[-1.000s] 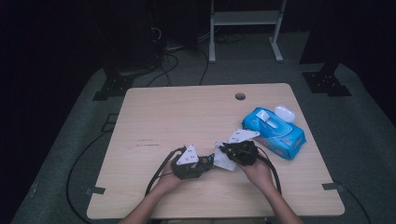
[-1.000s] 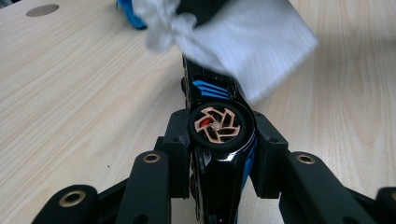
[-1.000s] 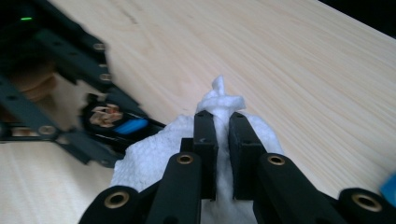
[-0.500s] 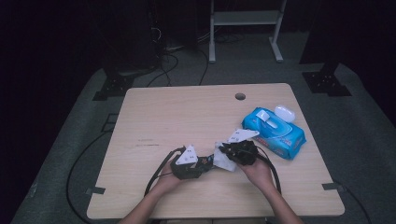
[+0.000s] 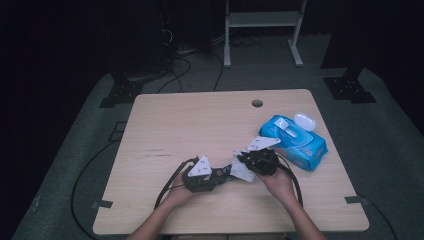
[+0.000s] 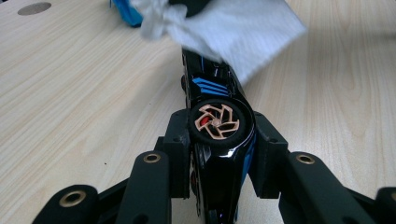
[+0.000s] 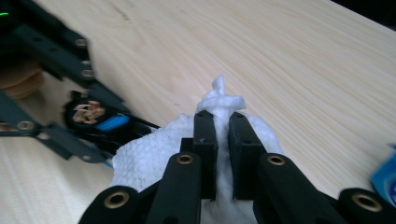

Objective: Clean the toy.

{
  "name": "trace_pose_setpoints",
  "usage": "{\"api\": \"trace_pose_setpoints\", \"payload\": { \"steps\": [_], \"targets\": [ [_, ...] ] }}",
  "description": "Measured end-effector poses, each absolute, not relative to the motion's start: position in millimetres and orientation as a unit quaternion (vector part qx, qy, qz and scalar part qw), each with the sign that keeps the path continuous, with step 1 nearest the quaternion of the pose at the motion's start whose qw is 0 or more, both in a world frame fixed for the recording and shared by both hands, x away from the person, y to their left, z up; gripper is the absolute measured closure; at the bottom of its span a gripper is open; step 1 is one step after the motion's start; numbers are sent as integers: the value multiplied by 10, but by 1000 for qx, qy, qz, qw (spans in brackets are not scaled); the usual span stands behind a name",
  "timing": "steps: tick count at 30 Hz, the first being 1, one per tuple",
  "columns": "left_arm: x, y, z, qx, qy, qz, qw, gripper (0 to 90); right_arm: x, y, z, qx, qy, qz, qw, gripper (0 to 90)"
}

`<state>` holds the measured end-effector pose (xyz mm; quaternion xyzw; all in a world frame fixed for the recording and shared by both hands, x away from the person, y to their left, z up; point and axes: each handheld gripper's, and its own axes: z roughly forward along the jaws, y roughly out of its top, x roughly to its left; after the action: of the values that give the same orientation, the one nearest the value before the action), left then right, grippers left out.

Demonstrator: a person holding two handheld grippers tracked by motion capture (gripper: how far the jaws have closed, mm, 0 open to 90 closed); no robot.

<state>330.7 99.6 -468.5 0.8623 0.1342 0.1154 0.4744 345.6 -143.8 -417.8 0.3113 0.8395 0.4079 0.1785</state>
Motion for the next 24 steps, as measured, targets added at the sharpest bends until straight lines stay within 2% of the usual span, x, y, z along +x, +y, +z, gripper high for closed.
{"api": "trace_pose_setpoints", "payload": {
  "steps": [8,15,24],
  "targets": [
    [3311,995,-4687,862,133,113,476,646,3419,-1336,-4177,294,842,428,144,826],
    [3305,1008,-4689,863,130,111,475,655,3481,-1533,-4186,329,831,419,159,827],
    [3305,1006,-4685,865,127,114,473,656,3410,-1353,-4170,292,848,415,156,825]
  ]
}}
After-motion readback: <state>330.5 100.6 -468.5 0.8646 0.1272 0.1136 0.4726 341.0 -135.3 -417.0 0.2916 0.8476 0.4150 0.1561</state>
